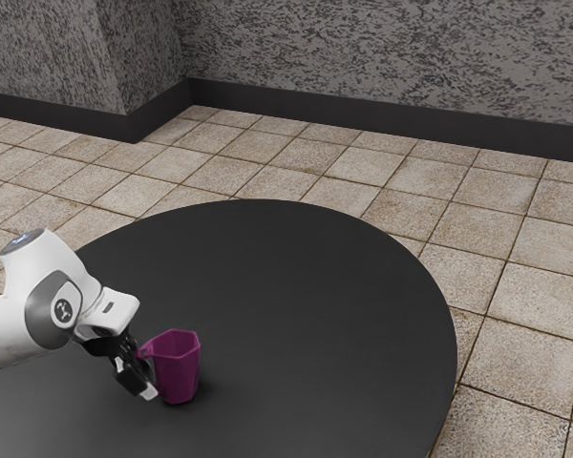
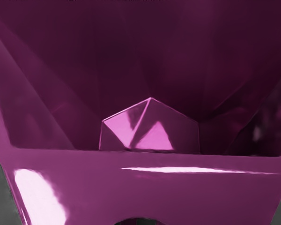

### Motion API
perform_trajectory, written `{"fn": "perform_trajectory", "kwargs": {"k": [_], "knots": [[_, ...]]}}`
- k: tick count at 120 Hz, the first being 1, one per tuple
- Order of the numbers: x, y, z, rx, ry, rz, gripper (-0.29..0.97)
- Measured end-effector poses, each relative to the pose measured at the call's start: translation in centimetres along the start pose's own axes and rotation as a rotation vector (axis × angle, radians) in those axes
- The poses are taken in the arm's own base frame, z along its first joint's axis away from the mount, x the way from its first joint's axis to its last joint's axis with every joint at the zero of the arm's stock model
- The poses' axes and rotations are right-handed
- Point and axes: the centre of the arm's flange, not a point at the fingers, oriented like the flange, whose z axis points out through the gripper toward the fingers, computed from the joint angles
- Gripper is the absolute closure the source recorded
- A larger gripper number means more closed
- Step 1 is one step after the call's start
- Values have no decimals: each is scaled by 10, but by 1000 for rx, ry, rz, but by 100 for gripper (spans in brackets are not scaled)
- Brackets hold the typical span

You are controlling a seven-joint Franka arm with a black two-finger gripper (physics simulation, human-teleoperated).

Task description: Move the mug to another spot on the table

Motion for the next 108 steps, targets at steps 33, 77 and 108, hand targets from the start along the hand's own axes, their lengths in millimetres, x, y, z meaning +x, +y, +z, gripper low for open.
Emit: {"fn": "perform_trajectory", "kwargs": {"k": [33,77,108], "knots": [[-7,4,0,-28,0,-9,5],[-6,7,-3,-45,6,-3,1],[1,10,-14,-47,32,19,0]]}}
